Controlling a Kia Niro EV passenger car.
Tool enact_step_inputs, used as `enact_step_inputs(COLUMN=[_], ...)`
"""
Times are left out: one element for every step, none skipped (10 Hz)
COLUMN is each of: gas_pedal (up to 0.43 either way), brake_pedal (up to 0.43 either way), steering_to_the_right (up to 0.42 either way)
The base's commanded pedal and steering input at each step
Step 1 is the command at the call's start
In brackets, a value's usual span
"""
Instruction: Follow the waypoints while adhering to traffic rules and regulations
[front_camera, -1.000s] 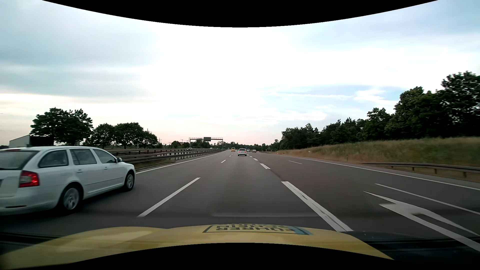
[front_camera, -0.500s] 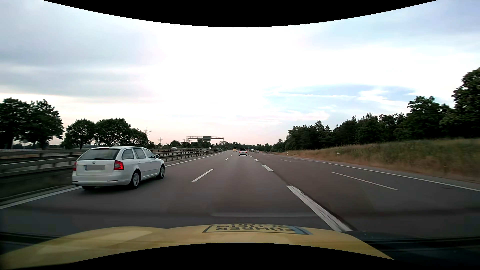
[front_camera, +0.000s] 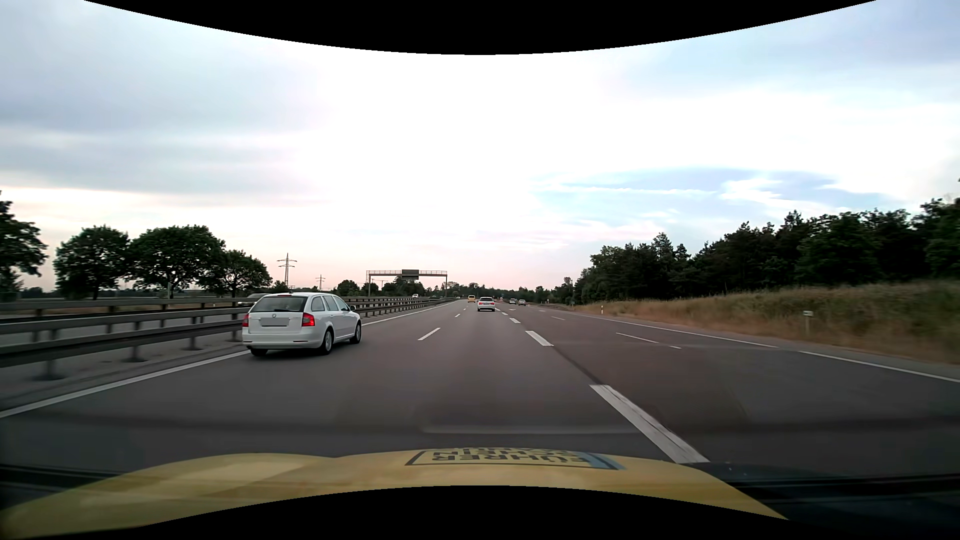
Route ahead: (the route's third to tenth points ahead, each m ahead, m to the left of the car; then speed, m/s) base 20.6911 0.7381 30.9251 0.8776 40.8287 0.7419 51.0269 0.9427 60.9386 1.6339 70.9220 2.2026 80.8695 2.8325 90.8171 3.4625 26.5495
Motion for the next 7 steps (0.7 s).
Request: enact_step_inputs(gas_pedal=[0.169,0.169,0.169,0.177,0.177,0.177,0.177], brake_pedal=[0.0,0.0,0.0,0.0,0.0,0.0,0.0], steering_to_the_right=[-0.007,-0.006,-0.007,-0.006,-0.006,-0.006,-0.004])
